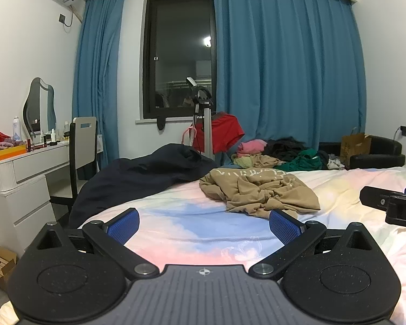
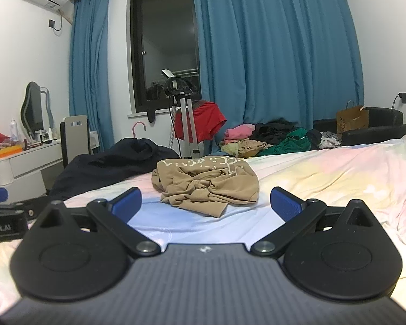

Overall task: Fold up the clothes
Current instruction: 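Move both grippers toward the crumpled tan t-shirt on the bed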

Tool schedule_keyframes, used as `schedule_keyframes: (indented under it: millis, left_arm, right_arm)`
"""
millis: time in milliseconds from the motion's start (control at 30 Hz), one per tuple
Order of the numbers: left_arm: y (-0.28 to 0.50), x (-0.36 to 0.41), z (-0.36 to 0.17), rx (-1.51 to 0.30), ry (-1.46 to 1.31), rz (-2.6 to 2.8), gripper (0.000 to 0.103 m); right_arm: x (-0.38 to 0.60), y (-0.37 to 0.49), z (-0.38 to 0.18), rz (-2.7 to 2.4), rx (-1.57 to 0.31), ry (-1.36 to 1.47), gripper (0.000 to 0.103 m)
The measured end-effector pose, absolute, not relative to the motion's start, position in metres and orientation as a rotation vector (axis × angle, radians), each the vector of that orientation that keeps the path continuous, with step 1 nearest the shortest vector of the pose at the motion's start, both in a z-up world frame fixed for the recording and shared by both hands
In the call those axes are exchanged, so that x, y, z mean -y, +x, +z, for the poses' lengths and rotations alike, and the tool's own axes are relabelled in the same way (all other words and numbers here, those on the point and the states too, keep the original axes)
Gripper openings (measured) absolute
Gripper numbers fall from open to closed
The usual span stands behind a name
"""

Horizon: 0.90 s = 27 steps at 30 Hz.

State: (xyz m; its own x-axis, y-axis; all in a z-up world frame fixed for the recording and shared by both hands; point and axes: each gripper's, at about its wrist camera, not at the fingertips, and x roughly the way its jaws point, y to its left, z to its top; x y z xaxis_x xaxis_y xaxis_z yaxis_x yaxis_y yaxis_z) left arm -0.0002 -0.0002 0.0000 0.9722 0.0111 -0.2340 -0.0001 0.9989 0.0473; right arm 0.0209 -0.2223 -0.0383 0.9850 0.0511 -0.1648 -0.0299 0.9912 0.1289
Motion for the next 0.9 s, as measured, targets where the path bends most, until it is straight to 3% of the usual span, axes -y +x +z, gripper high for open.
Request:
schedule_keyframes:
  millis: [900]
  left_arm:
    - [0.002, 0.002, -0.003, -0.238, 0.056, -0.028, 0.103]
  right_arm:
    - [0.217, 0.031, -0.043, 0.0, -0.231, 0.147, 0.103]
